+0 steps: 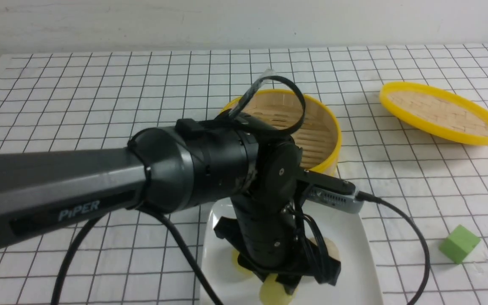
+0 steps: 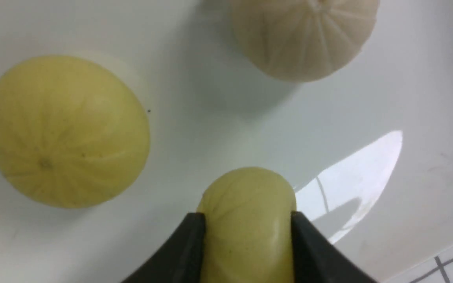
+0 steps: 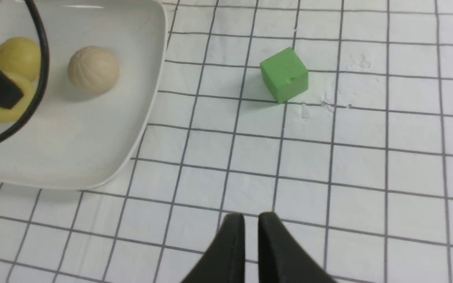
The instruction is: Put the steamed buns into the plate on the white-black tablecloth.
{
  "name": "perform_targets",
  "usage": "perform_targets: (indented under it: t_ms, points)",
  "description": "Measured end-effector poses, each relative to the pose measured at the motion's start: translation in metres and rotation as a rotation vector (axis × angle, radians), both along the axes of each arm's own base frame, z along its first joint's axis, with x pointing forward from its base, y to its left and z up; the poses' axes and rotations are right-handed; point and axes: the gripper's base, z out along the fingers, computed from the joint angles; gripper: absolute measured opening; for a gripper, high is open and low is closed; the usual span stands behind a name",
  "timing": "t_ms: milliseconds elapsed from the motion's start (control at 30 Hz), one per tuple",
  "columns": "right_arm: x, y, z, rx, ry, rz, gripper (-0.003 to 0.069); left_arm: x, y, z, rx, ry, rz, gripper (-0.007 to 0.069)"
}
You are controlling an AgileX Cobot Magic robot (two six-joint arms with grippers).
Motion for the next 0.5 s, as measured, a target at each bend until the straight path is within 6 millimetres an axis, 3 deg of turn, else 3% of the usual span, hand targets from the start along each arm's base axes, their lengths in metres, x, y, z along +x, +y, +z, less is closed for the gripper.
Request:
perform_targets:
  t_ms: [233,500]
  points:
    - [-0.002,0.004,0.0,0.039,0.026,0.026,0.008,0.0,0.0,0.0,0.002,0.0,-0.002,0.0494]
    - [-0.002,0.002,0.0,0.023,0.012,0.02,0.0081,0.006,-0.006,0.014,-0.026,-0.044,-0.01,0.0517]
